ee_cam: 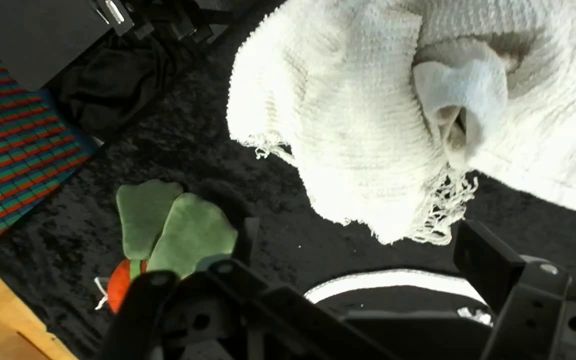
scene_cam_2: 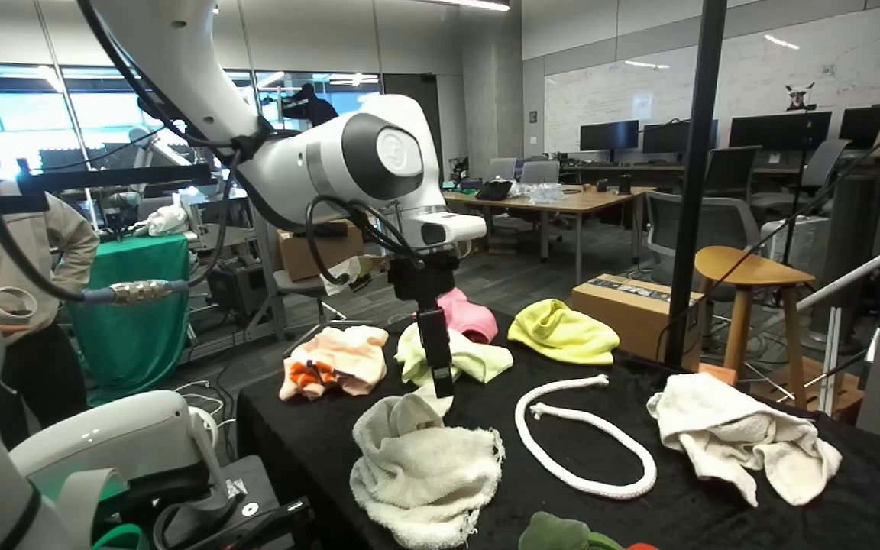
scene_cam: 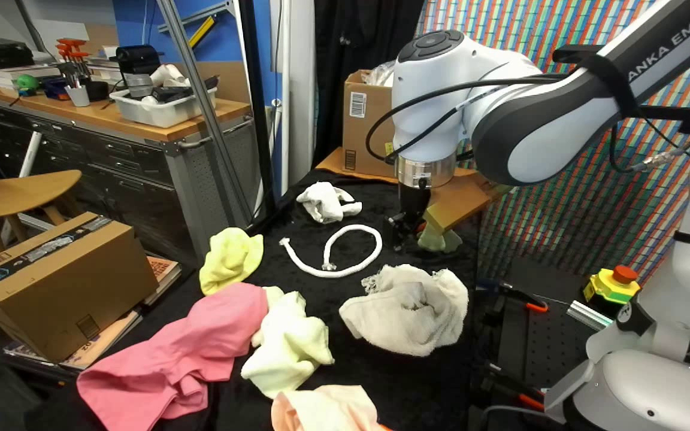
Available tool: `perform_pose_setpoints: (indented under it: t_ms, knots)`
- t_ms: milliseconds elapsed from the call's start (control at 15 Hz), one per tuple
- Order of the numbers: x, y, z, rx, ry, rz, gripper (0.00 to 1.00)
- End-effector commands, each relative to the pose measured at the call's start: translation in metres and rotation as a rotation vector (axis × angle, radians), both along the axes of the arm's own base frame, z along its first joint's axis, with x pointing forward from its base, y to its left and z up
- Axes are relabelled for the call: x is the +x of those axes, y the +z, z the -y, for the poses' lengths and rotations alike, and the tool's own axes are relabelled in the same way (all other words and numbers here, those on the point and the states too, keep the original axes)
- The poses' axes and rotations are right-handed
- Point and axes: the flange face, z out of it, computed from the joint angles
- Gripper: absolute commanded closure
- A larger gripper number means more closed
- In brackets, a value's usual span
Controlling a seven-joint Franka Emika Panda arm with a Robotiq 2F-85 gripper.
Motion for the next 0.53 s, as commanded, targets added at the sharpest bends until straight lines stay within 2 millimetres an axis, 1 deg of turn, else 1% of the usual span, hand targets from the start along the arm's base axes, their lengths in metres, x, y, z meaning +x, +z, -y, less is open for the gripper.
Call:
perform_pose_setpoints:
  t_ms: [0, 467]
  knots:
    - [-0.001, -0.019, -0.004, 0.072, 0.094, -0.041, 0.00]
    - [0.001, -0.069, -0.018, 0.152, 0.231, -0.104, 0.00]
